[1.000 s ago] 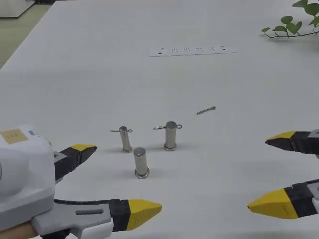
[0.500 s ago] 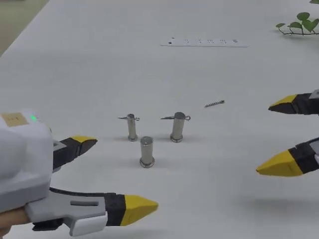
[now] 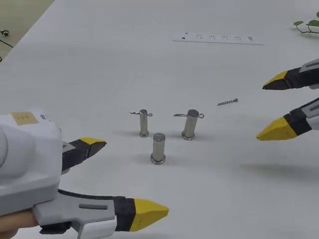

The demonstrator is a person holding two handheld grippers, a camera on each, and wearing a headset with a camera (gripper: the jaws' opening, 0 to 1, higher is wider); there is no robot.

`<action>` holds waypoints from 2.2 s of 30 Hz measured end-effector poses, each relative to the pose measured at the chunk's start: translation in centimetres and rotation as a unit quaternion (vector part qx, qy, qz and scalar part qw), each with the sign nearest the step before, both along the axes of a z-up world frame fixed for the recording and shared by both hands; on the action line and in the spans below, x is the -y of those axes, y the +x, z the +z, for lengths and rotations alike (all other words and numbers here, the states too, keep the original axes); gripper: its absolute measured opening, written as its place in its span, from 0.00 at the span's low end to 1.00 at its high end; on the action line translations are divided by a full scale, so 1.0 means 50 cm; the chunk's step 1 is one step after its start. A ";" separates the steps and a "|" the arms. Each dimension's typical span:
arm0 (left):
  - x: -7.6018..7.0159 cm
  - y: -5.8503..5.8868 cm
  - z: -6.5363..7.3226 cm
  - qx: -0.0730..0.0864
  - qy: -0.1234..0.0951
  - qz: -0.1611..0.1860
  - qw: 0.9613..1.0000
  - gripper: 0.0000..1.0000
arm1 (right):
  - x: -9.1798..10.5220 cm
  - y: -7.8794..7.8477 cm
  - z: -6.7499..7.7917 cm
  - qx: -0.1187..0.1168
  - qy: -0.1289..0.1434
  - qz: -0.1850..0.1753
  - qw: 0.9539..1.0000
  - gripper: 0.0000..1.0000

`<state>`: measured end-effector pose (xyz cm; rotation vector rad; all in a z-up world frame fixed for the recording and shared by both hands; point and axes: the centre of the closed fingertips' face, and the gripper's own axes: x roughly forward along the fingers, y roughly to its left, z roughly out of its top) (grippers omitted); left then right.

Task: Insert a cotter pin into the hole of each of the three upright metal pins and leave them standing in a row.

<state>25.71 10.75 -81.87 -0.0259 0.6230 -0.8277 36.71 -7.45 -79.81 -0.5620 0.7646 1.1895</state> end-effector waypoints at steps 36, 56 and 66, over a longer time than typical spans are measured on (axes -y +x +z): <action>0.014 -0.016 0.021 0.005 -0.008 -0.006 1.000 0.92 | -0.003 0.153 -0.126 -0.023 -0.108 0.076 0.991 0.52; 0.006 -0.033 0.023 0.004 -0.015 -0.003 1.000 0.82 | -0.005 0.173 -0.143 -0.027 -0.139 0.085 0.986 0.20; 0.007 -0.034 0.022 0.007 -0.012 -0.006 1.000 0.79 | -0.005 0.171 -0.145 -0.030 -0.164 0.082 0.983 0.16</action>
